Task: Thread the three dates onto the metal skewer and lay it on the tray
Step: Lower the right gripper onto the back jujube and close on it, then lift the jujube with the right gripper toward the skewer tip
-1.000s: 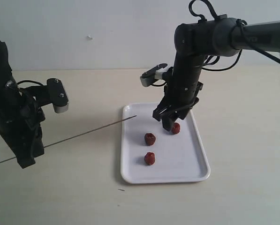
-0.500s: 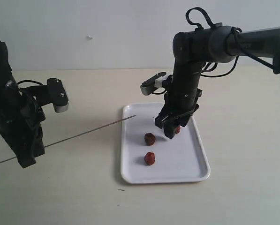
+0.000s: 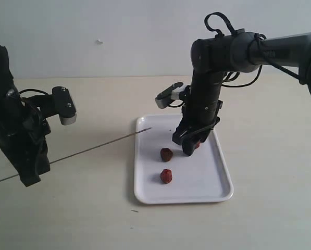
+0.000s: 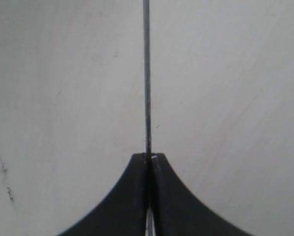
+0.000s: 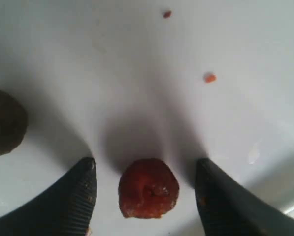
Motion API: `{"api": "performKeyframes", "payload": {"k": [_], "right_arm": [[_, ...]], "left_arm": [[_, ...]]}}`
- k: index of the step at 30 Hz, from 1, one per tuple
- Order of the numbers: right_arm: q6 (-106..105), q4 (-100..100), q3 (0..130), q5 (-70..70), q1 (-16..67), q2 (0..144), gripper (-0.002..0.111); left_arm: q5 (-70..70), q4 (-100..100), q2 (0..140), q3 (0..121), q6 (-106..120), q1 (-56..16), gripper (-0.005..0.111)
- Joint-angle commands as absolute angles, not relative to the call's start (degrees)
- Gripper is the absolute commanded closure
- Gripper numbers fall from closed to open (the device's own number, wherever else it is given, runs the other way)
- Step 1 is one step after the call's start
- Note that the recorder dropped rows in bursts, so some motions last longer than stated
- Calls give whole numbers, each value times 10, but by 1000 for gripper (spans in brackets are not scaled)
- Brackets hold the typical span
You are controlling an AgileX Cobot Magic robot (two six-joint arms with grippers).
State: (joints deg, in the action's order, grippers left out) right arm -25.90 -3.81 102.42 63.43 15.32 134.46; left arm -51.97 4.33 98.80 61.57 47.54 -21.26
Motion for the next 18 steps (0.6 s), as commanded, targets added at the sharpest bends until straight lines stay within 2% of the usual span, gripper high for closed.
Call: {"api": "performKeyframes", "payload": {"k": [1,14,18], "right_arm": [[-264,-39,1024,633,153,1354,51],[-254,-45,1024,645,153,1354,73],[-233,-45,1025,661,153,1351,75]], "left_arm": [[-512,49,987,613,476,-212,107],[-508,63,987,613,476,-212,107],[-507,63,987,613,476,-212,107]]}}
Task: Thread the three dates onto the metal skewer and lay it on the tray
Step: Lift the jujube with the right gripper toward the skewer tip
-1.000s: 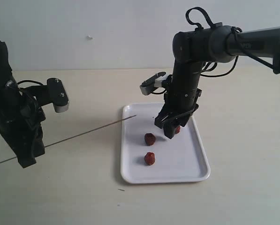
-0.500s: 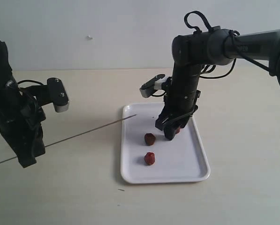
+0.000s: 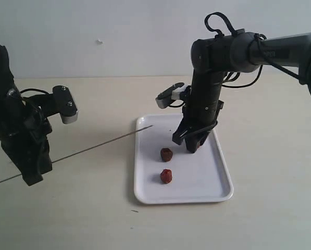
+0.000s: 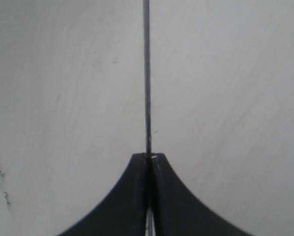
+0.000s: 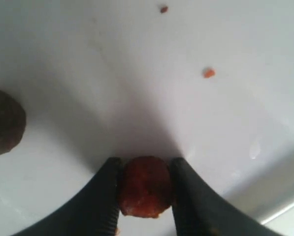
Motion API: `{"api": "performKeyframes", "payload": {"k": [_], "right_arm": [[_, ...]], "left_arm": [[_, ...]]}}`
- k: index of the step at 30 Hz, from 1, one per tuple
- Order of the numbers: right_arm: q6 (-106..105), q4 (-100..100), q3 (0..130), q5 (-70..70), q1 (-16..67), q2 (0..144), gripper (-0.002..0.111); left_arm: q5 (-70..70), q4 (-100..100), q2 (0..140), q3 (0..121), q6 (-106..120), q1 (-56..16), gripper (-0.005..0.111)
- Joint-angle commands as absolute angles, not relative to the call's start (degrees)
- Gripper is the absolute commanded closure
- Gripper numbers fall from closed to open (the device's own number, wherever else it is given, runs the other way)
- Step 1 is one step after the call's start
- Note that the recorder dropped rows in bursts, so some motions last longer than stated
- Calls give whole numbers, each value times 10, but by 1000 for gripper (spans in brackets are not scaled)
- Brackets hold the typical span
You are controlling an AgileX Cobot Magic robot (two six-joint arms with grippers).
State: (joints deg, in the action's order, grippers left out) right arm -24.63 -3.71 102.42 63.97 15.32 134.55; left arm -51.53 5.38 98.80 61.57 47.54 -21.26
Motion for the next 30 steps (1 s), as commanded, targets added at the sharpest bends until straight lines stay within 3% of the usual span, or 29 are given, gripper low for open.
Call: {"api": "performKeyframes", "payload": {"k": [1,8,18,30], "right_arm": [[-228,-45,1031,670,153,1347,75],[-228,-107,1039,689,114,1288,76],[-345,-446,1038,700,-1,1261,76],[-363,-578,1038,700,-18,1261,79]], "left_arm": [[-507,63,987,613,476,-212,107],[-462,63,987,613,476,-212,107],[-362,76,988,613,477,-212,107],[-223,78,1060,613,493,-212,107]]}}
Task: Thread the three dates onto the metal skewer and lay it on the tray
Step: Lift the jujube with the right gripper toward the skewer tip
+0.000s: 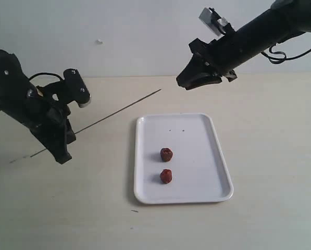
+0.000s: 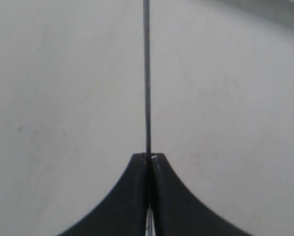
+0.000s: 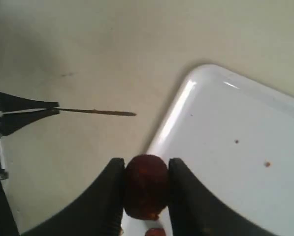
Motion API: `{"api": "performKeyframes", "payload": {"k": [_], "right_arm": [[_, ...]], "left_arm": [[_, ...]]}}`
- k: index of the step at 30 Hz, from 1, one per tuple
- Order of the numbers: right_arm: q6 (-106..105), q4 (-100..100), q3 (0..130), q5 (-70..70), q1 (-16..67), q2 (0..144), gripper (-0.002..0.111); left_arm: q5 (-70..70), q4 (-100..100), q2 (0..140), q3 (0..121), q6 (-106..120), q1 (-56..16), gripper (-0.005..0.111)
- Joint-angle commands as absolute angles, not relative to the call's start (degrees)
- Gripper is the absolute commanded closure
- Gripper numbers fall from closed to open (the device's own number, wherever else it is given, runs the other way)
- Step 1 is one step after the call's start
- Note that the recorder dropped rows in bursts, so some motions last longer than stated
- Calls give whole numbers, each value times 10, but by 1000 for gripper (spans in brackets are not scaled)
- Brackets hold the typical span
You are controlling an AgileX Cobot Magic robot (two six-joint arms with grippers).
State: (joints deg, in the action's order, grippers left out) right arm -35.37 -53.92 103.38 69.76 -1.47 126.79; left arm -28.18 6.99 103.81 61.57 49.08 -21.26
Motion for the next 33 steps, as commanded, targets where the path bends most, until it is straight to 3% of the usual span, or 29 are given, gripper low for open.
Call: {"api": "performKeyframes", "payload": {"k": [1,33], "right_arm": [[-363,-583,1038,700,-18,1261,78],[-370,-582,1038,700,-18,1261,78]], "left_arm": [[-209,78,1066,613,493,-212,107],[-48,78,1075,586,598,-212,107]]}}
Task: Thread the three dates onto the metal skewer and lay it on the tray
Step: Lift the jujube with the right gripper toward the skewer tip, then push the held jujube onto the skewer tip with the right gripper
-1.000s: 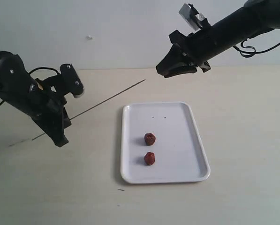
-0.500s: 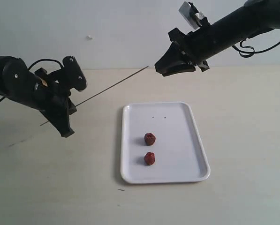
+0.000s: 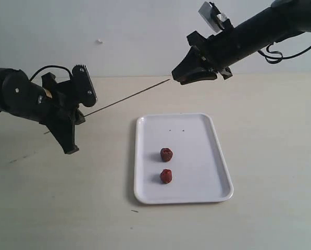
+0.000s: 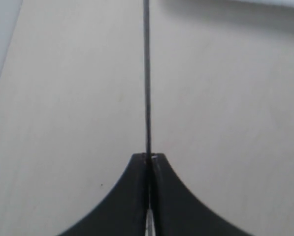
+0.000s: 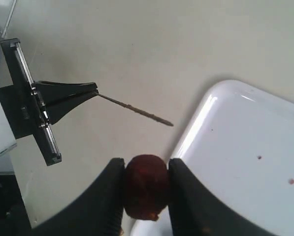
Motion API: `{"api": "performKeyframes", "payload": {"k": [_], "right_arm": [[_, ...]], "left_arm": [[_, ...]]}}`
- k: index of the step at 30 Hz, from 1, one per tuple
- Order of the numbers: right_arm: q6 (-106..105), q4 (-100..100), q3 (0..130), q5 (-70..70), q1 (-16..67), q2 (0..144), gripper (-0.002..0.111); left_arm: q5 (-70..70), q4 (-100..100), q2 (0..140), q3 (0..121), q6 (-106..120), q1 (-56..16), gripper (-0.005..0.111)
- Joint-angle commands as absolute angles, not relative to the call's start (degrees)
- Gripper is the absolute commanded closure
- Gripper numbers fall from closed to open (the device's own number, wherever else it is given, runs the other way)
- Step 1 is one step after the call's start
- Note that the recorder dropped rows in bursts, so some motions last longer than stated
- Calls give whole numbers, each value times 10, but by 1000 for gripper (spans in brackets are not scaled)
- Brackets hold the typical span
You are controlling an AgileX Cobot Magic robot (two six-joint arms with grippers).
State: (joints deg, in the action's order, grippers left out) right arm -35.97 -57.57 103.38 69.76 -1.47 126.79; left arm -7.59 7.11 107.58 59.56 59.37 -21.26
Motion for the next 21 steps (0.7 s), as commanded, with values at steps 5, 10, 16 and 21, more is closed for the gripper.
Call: {"api": "performKeyframes", "payload": {"k": [5,10,16,21], "right_arm": [[-371,-582,1038,700,-18,1261,78],[-374,-582,1038,700,-18,1261,78],[-380,-579,1038,700,-18,1261,78],[-385,-579,1038,700,-21,1261,78]], "left_arm": [[-46,78,1075,586,598,-213,107],[-42,78,1075,586,598,-216,107],[-42,78,1075,586,598,-233,107],[-42,78,1075,586,598,-234,107]]}}
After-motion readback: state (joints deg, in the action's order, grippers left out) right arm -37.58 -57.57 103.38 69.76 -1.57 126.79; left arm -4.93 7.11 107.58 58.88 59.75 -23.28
